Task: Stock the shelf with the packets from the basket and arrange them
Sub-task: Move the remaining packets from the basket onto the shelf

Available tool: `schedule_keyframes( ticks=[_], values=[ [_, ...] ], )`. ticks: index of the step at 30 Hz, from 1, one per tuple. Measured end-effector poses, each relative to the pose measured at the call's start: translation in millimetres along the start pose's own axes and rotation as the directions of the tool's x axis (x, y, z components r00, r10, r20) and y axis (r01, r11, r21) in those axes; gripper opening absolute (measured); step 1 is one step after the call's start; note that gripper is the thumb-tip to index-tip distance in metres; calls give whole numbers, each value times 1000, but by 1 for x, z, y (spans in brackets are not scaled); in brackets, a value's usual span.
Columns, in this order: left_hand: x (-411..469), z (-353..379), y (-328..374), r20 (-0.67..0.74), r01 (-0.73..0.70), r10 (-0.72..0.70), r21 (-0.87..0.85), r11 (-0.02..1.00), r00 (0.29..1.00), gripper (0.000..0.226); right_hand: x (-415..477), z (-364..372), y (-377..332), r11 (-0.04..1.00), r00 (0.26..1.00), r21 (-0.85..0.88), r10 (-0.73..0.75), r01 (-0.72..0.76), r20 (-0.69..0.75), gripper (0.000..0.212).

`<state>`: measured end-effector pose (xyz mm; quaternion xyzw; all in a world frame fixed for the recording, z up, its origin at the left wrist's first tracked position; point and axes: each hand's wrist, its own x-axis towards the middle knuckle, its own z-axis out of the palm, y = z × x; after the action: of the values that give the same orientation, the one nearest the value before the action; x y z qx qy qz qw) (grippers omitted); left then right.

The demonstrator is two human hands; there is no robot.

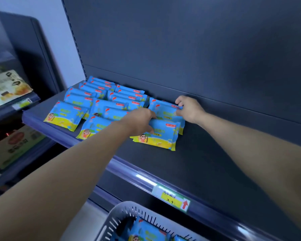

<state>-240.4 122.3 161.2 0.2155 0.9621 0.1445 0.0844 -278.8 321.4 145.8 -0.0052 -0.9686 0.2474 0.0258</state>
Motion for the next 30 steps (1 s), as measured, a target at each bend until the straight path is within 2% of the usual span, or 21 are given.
schedule_keyframes(
  ticks=[2, 5, 9, 17, 22, 30],
  values=[
    [9, 3, 3, 4, 0, 0, 58, 998, 1000, 47, -3, -4, 4, 1000, 999, -5, -18, 18, -29, 36],
    [20, 9, 8, -1, -23, 24, 213, 977, 1000, 39, -16, -12, 6, 987, 994, -143, -88, 79, -63, 32],
    [28, 16, 10, -49, -38, 62, 382, 923, 997, 45, -41, -23, 0, 954, 981, -269, -164, 130, -105, 34],
    [-7, -9, 23, -232, -123, 237, 417, 900, 944, 51, -103, -40, -30, 836, 908, -507, -358, 208, -217, 45],
    [-49, -48, 33, -423, -223, 372, 361, 905, 826, 51, -140, -63, -69, 818, 864, -547, -396, 179, -309, 47],
    [-128, -102, 51, -627, -389, 568, 415, 823, 533, 61, -207, -101, -133, 809, 724, -563, -489, 168, -487, 45]
  ],
)
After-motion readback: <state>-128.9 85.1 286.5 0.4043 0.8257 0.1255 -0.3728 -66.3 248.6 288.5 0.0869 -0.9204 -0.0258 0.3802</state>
